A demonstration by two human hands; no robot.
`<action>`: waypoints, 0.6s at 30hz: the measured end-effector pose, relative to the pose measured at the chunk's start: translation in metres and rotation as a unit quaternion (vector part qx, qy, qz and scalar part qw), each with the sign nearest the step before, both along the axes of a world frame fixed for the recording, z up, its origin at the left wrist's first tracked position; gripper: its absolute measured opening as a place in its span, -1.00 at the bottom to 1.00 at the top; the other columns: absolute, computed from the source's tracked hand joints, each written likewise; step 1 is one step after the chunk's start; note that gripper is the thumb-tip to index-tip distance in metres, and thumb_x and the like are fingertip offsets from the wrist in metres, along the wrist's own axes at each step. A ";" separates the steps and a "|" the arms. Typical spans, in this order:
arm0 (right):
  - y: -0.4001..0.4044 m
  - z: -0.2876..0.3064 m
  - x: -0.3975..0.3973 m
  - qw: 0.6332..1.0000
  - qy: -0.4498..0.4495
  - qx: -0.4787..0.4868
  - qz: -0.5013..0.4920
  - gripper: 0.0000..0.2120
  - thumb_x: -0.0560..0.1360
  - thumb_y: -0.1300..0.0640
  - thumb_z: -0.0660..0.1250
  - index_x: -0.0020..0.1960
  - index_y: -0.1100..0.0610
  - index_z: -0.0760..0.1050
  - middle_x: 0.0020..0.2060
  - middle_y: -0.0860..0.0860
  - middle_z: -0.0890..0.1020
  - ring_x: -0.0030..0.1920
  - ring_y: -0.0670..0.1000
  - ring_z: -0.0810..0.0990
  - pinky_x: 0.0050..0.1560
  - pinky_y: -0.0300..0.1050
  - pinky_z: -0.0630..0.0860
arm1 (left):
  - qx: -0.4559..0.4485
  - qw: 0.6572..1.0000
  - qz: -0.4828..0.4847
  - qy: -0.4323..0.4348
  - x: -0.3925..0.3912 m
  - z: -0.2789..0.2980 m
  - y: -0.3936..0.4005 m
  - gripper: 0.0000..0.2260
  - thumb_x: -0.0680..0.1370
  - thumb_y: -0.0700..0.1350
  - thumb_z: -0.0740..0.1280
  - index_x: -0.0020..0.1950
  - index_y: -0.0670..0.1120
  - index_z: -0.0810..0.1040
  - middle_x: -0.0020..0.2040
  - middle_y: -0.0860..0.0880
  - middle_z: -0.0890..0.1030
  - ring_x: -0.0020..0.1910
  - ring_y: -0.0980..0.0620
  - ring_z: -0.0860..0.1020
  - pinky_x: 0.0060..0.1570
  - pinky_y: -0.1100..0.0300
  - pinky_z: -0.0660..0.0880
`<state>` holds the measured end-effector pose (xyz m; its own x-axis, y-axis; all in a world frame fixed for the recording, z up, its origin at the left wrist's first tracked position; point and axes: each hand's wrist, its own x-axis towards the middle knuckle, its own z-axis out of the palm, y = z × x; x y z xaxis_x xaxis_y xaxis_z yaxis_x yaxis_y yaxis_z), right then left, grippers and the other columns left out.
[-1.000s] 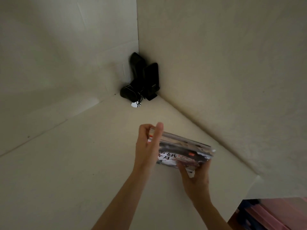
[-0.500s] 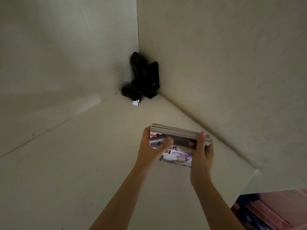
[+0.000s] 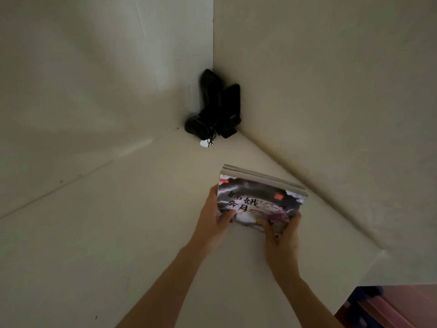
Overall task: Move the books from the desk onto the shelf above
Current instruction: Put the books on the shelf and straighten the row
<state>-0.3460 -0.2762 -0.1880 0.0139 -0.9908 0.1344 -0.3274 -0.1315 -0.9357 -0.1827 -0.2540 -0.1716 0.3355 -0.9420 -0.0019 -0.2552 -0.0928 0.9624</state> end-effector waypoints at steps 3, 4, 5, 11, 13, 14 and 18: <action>-0.006 0.040 0.030 0.996 -0.067 0.011 0.056 -0.47 0.52 0.36 0.30 0.37 0.06 0.17 0.12 -0.10 0.55 0.08 -0.29 0.55 0.00 -0.45 0.47 | -0.016 0.999 0.033 -0.006 0.023 0.038 0.007 -0.40 0.51 -0.40 0.29 0.40 0.09 0.21 0.13 0.05 0.50 0.00 0.38 0.50 -0.16 0.47 0.48; -0.008 0.058 0.043 0.992 -0.093 0.004 0.084 -0.42 0.52 0.41 0.28 0.43 0.11 0.13 0.19 -0.04 0.53 0.15 -0.21 0.55 0.07 -0.41 0.48 | -0.030 0.998 0.044 -0.018 0.036 0.055 0.013 -0.38 0.52 -0.39 0.29 0.45 0.06 0.18 0.17 0.06 0.50 0.03 0.39 0.50 -0.15 0.48 0.48; -0.008 0.075 0.058 0.986 -0.119 -0.002 0.118 -0.37 0.52 0.46 0.26 0.48 0.17 0.08 0.25 0.02 0.50 0.22 -0.12 0.53 0.13 -0.35 0.49 | -0.045 0.997 0.055 -0.033 0.050 0.074 0.022 -0.36 0.53 -0.38 0.30 0.51 0.00 0.14 0.22 0.07 0.48 0.10 0.39 0.49 -0.08 0.49 0.47; 0.047 0.197 0.179 0.926 -0.207 -0.021 0.314 -0.38 0.50 0.49 0.26 0.42 0.05 0.17 0.23 -0.03 0.48 0.19 -0.20 0.54 0.08 -0.28 0.56 | -0.131 0.964 0.186 -0.134 0.151 0.205 0.139 -0.29 0.53 -0.37 0.32 0.56 -0.04 0.04 0.45 0.13 0.33 0.41 0.26 0.31 0.31 0.39 0.33; 0.086 0.234 0.219 0.900 -0.206 -0.047 0.382 -0.38 0.52 0.43 0.28 0.46 0.05 0.16 0.27 -0.01 0.47 0.20 -0.20 0.53 0.10 -0.29 0.54 | -0.156 0.944 0.240 -0.164 0.171 0.246 0.199 -0.31 0.55 -0.28 0.31 0.56 0.01 0.03 0.44 0.17 0.33 0.41 0.24 0.33 0.34 0.34 0.34; 0.108 0.250 0.236 0.888 -0.200 -0.058 0.411 -0.37 0.53 0.37 0.30 0.49 0.05 0.15 0.30 0.01 0.47 0.25 -0.12 0.51 0.18 -0.18 0.53 | -0.165 0.934 0.269 -0.168 0.175 0.264 0.231 -0.33 0.56 -0.25 0.29 0.56 0.03 0.02 0.44 0.14 0.35 0.39 0.20 0.37 0.34 0.27 0.38; 0.206 0.314 0.282 0.816 -0.227 -0.105 0.521 -0.35 0.51 0.21 0.36 0.49 -0.07 0.17 0.11 -0.15 0.55 0.10 -0.06 0.57 0.16 -0.20 0.49 | -0.168 0.882 0.398 -0.186 0.175 0.320 0.352 -0.40 0.62 -0.26 0.19 0.52 0.18 0.02 0.12 -0.01 0.57 0.00 0.05 0.56 0.00 0.25 0.52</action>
<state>-0.0636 -0.0702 0.1263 0.7360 -0.4278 0.5247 0.4379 -0.2902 -0.8509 -0.0073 0.0977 0.1480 0.8100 -0.3332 0.4826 -0.5421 -0.1112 0.8330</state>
